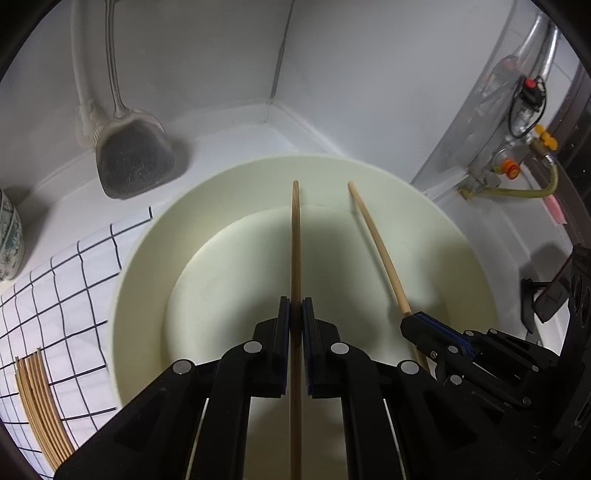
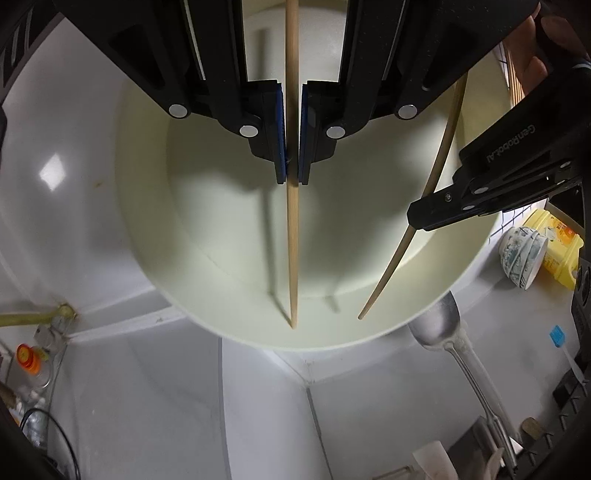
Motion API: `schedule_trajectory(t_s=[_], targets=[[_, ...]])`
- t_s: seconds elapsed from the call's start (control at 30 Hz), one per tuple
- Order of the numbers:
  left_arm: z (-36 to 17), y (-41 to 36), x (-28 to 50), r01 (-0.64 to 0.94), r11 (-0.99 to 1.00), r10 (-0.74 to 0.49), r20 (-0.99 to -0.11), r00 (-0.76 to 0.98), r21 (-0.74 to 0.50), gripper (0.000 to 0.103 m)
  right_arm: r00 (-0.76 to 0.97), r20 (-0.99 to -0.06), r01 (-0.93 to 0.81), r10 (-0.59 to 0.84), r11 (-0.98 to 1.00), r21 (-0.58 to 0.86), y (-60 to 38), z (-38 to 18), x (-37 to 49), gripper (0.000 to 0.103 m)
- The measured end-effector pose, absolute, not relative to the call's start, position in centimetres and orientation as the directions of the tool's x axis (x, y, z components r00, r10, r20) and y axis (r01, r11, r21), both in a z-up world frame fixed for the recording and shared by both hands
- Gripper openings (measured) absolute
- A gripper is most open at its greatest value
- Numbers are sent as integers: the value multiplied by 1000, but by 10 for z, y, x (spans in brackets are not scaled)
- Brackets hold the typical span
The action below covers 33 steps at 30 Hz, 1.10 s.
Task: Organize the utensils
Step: 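Carry the chopstick in the right tool over the cream basin, then open the right tool to drop the chopstick into the basin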
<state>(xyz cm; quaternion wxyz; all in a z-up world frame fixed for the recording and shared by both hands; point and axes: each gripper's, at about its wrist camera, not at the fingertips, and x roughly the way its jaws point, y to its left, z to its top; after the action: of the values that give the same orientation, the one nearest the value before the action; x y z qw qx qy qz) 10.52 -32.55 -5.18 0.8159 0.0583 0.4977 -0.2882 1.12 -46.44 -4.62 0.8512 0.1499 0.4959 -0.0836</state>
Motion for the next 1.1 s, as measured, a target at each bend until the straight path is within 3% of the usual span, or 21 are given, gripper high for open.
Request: schedule_trajectory(t_s=[0.37,0.43,0.5,0.6,0.7,1.0,1.1], targets=[[-69,-332,111,524,837,-364,-877,315,-160,8,454,-891,296,-11,945,139,-463,-54,18,8],[-69,-330,111,513,844,-352,-881,316,-153,15,456,-889,302,-28,945,125,-463,-49,15,22],[-67,-326,110,501,853,-341,-882,324,-146,41,465,-884,301,-40,947,115,-462,-45,12,25],[-56,-314,108,482,866,-340,-865,369,-134,61,471,-881,305,-49,946,110,-460,-40,12,25],[-43,-302,105,475,871,-338,-851,402,-121,67,480,-875,315,-62,943,106,-457,-34,8,27],[-13,-247,85,425,899,-317,-829,461,-107,94,518,-851,334,-92,937,102,-429,-1,-20,54],[-6,-217,72,409,910,-281,-831,480,-72,95,526,-844,328,-100,940,93,-408,6,-27,58]])
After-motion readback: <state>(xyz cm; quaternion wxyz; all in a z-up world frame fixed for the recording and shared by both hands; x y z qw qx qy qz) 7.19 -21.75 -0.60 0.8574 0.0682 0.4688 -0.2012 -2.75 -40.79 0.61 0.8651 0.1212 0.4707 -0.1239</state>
